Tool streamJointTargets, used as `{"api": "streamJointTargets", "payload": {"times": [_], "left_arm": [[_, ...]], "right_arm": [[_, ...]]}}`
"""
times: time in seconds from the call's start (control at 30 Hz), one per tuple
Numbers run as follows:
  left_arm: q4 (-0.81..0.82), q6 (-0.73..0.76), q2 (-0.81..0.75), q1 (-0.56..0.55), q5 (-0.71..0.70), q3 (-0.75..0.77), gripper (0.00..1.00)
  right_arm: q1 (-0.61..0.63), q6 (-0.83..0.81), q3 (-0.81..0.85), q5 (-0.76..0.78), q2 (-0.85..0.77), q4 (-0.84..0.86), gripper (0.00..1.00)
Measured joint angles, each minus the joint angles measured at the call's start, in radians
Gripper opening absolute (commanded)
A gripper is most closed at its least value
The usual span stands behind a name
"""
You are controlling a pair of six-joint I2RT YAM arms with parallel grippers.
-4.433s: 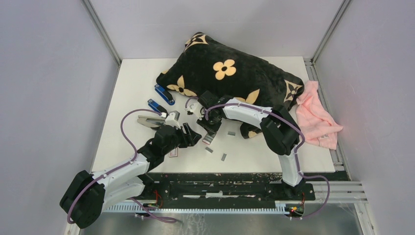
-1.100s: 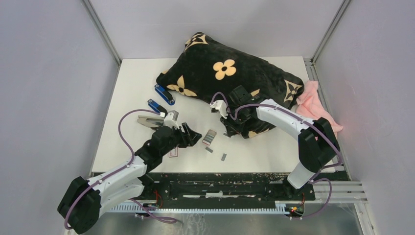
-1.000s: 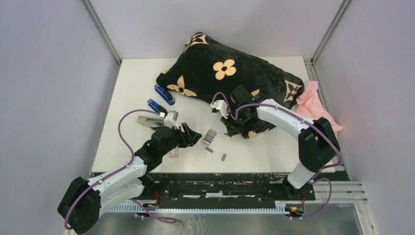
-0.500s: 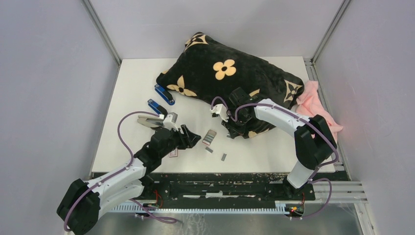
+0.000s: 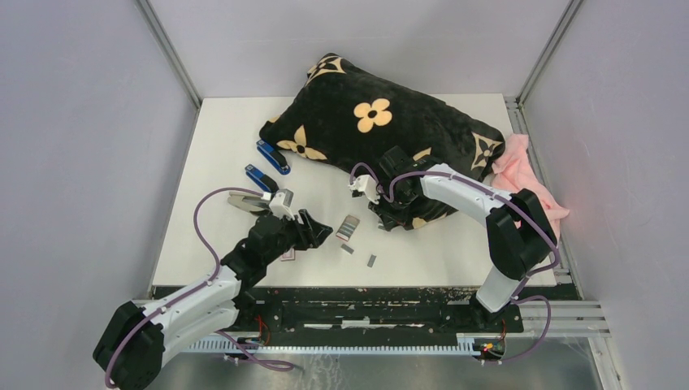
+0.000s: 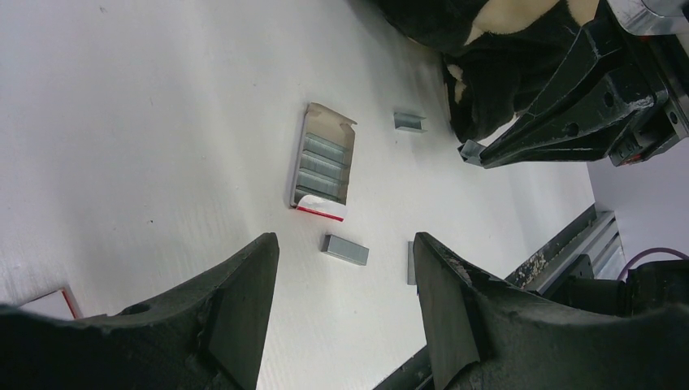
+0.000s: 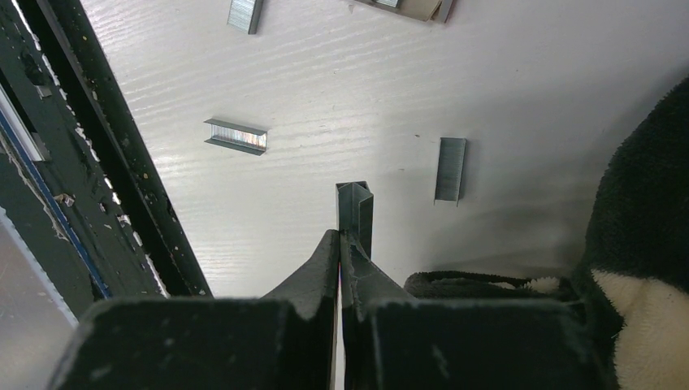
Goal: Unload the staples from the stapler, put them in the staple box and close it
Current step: Place the staple at the center of the board.
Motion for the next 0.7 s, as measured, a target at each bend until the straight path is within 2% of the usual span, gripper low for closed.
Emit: {"api": "streamJointTargets", "payload": {"times": [0.7], "left_arm": [[0.008, -0.001, -0.016, 0.000, 0.006, -0.008, 0.69]], "right_arm": [[0.018, -0.011, 0.000, 0.022, 0.016, -0.003, 0.03]]}}
